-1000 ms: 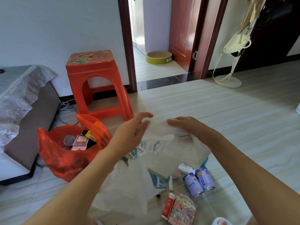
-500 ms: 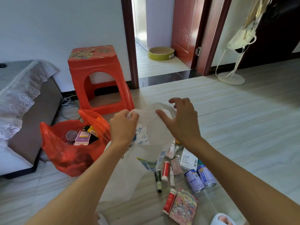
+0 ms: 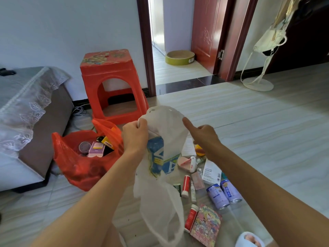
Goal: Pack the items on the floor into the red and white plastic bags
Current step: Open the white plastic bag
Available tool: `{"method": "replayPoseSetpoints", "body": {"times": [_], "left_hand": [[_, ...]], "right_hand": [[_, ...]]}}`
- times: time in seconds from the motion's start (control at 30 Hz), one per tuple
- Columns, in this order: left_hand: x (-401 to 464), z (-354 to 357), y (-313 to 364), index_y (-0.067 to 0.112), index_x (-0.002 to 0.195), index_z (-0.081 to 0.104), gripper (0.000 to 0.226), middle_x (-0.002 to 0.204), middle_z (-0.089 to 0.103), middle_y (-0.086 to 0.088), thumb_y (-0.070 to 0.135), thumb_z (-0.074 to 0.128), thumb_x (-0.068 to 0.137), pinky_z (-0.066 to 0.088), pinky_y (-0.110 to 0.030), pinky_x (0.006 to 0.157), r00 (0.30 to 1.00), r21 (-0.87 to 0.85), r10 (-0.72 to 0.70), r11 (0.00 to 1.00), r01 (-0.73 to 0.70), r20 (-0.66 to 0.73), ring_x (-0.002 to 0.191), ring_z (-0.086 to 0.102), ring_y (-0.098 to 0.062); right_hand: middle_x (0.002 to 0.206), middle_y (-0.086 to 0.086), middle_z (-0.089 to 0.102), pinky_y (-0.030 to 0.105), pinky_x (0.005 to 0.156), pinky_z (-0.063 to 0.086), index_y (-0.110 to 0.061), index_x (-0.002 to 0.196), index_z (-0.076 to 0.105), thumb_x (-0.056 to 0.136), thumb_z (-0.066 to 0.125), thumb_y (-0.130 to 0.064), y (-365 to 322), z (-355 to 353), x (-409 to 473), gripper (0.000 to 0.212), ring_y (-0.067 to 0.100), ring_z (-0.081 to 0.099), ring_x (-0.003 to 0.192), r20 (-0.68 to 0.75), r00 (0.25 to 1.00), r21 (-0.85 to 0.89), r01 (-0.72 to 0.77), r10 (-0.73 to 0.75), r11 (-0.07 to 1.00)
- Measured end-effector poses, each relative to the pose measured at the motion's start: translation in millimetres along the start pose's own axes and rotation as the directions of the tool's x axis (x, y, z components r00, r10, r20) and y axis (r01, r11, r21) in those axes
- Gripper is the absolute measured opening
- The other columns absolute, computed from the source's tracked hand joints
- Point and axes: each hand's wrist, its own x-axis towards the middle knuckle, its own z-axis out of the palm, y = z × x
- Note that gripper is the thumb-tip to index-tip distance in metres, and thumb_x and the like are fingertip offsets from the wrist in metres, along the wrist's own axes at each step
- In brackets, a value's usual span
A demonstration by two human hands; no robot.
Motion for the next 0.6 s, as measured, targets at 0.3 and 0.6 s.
{"method": "replayPoseSetpoints", "body": {"times": [0.3,0.6], "left_hand": [[-20,6,12,-0.003,0.075,0.062,0.042,0.073,0.053,-0.015,0.031,0.044,0.094,0.041,-0.035,0.066,0.962,-0.167,0.062,0.986,-0.018,0.264,0.066,0.048,-0.023],[40,-51,-42,0.013,0.047,0.039,0.044,0.054,0.041,-0.006,0.026,0.052,0.088,0.031,-0.033,0.063,0.992,0.261,-0.125,0.957,0.123,-0.009,0.066,0.044,-0.025]], "right_hand": [[0.102,0.019,0.063,0.036,0.069,0.053,0.003,0.103,0.058,0.086,0.061,-0.006,7,8,14,0.019,0.030,0.062,0.092,0.066,0.980,0.459,-0.199,0.190,0.866],[0.059,0.006,0.069,0.021,0.049,0.055,-0.003,0.083,0.061,0.096,0.044,-0.023,6,-56,29,0.029,0.015,0.065,0.052,0.434,0.898,0.493,-0.310,0.080,0.813]]}}
